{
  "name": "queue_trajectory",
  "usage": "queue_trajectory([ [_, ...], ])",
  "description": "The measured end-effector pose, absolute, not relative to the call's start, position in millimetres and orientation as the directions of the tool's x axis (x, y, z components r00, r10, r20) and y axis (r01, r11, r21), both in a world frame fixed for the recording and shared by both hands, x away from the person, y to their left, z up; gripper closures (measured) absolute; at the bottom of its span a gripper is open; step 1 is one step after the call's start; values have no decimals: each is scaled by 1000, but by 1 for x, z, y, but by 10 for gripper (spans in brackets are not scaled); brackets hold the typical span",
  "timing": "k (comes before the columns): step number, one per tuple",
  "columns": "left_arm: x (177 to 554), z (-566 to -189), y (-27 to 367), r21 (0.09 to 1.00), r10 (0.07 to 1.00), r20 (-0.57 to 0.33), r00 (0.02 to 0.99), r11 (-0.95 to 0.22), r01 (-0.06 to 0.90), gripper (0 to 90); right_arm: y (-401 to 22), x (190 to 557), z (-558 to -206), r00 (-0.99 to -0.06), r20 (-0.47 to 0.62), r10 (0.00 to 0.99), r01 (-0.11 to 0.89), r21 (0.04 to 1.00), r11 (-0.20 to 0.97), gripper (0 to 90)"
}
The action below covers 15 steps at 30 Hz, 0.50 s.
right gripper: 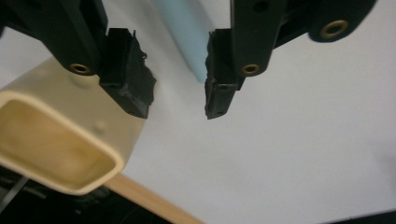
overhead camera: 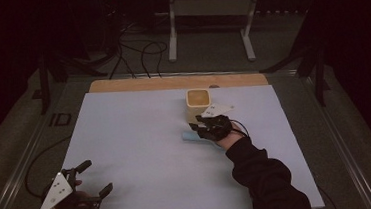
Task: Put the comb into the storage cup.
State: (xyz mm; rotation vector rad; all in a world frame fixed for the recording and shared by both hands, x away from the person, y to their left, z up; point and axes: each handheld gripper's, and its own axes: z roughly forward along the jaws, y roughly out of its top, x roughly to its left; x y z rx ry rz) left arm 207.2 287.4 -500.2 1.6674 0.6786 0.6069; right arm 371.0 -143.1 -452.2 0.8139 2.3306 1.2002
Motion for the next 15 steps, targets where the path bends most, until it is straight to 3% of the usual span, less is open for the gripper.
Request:
queue_trajectory([
  [11,207,-500,287,981,714,36,699,-157,110,0,-130,383,-474,-729,-77,680,388,772,504,861],
  [15,207,-500,288,982,716,32,697,-153,113,0,-124,387,-479,-728,-81,681,403,753,520,900],
])
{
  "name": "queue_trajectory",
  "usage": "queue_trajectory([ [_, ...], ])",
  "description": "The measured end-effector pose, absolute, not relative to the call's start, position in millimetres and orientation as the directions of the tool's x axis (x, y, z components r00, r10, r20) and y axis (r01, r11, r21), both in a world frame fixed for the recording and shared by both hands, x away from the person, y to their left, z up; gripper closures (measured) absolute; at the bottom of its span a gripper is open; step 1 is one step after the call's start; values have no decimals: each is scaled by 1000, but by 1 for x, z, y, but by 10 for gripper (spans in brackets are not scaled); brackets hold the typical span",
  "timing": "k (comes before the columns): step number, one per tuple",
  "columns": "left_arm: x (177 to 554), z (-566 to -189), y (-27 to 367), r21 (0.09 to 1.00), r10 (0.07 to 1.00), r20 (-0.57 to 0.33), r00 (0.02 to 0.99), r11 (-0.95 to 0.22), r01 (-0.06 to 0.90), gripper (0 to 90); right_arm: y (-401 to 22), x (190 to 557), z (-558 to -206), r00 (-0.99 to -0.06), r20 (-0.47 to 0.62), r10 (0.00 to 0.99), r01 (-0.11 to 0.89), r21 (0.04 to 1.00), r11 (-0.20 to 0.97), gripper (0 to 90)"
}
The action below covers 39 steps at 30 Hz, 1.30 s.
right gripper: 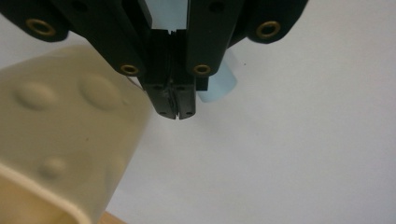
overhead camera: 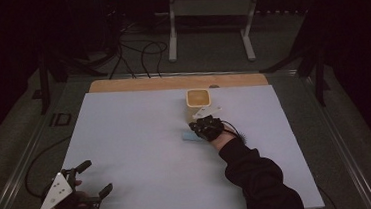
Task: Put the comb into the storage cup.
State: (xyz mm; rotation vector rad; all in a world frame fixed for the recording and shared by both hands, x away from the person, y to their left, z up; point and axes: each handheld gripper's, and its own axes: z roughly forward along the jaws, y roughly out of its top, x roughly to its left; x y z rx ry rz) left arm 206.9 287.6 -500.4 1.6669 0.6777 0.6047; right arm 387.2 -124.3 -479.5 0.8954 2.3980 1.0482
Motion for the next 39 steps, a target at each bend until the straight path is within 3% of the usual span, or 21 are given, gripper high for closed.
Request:
queue_trajectory([
  [39,207,-501,286,981,709,35,704,-160,113,0,-96,397,-504,-693,-87,715,481,683,549,900],
])
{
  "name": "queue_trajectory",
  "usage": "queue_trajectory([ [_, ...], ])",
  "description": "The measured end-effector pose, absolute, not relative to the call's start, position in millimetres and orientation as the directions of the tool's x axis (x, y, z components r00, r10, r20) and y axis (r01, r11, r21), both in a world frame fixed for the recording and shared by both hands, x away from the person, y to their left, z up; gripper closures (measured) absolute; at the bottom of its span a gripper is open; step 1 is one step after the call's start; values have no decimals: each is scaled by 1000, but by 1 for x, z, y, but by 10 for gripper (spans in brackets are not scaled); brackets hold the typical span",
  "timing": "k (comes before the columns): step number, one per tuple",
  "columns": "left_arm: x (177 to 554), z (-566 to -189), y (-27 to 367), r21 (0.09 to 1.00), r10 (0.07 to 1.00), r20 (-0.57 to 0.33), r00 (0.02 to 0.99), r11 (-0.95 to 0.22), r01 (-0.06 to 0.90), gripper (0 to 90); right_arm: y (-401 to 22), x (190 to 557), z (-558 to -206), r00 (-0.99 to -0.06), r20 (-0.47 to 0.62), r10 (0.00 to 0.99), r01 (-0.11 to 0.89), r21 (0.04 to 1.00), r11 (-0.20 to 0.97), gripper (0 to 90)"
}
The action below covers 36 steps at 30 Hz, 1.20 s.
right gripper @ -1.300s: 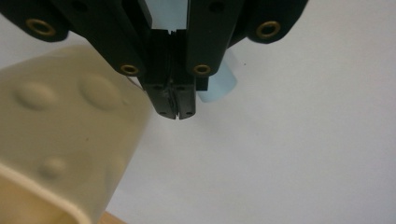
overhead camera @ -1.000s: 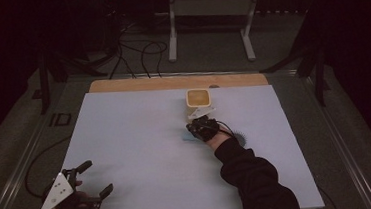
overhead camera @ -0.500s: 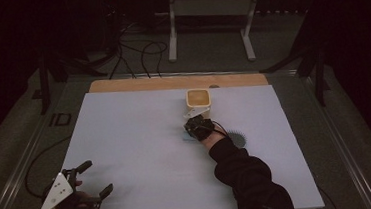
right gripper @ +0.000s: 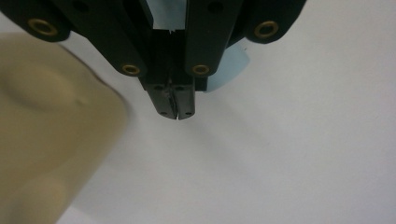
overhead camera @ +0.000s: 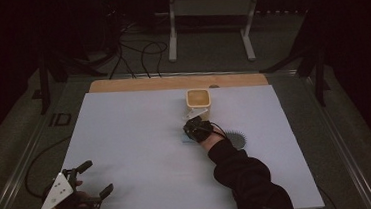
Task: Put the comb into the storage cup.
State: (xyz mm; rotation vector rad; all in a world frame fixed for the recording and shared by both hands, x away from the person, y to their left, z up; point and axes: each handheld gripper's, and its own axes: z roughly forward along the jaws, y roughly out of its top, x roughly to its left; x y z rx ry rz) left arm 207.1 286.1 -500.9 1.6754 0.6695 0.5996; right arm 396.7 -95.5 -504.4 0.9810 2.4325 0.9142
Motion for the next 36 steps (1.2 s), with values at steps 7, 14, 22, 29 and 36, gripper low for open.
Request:
queue_trajectory([
  [7,207,-501,286,980,710,34,704,-160,115,0,-94,381,-508,-718,-67,693,478,676,561,900],
  [14,207,-501,286,980,710,35,703,-163,115,0,-97,371,-508,-730,-44,682,482,674,559,900],
  [22,207,-501,286,980,711,36,703,-163,114,0,-101,356,-508,-751,-29,659,476,669,571,900],
  [29,207,-500,286,980,709,39,704,-165,113,0,-105,339,-508,-769,-27,639,465,663,587,900],
  [36,207,-500,285,979,709,42,704,-169,111,0,-110,316,-507,-790,-14,614,458,652,604,900],
])
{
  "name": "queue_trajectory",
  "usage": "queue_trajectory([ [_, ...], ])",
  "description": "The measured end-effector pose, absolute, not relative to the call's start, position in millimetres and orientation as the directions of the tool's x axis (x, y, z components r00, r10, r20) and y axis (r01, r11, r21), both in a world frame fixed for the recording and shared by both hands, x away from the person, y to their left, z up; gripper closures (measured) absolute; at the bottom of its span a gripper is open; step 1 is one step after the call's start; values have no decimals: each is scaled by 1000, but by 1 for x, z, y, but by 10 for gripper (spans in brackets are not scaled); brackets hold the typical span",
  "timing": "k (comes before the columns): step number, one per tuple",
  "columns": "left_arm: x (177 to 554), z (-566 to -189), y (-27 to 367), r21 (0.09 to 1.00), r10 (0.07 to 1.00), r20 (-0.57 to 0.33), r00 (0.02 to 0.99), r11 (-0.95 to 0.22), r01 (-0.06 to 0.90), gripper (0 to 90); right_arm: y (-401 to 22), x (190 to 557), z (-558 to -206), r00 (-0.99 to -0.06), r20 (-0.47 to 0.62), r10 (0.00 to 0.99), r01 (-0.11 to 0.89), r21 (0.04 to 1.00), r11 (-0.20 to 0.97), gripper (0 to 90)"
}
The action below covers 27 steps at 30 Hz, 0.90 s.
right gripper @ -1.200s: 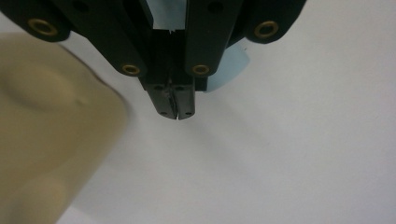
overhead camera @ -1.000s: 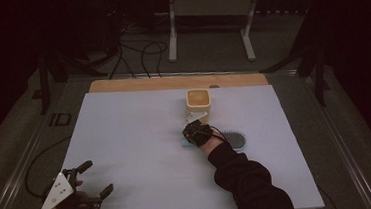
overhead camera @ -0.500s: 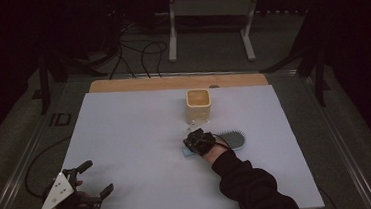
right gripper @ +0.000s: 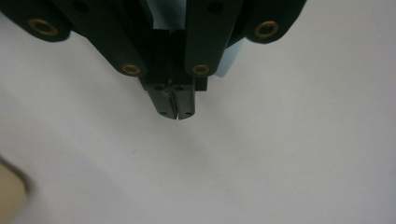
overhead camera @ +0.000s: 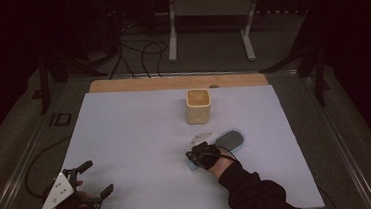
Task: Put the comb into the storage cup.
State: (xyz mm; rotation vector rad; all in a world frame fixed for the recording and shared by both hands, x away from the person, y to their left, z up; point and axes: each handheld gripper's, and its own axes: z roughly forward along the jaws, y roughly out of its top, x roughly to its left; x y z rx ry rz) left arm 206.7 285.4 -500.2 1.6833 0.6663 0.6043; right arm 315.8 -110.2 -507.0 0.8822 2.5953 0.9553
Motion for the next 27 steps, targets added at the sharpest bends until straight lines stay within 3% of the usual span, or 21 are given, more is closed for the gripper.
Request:
queue_trajectory([
  [16,206,-500,285,979,710,49,703,-175,108,0,-150,269,-502,-806,3,592,457,638,619,900],
  [27,206,-500,284,978,707,51,705,-179,108,0,-193,248,-498,-776,-2,631,495,618,610,900],
])
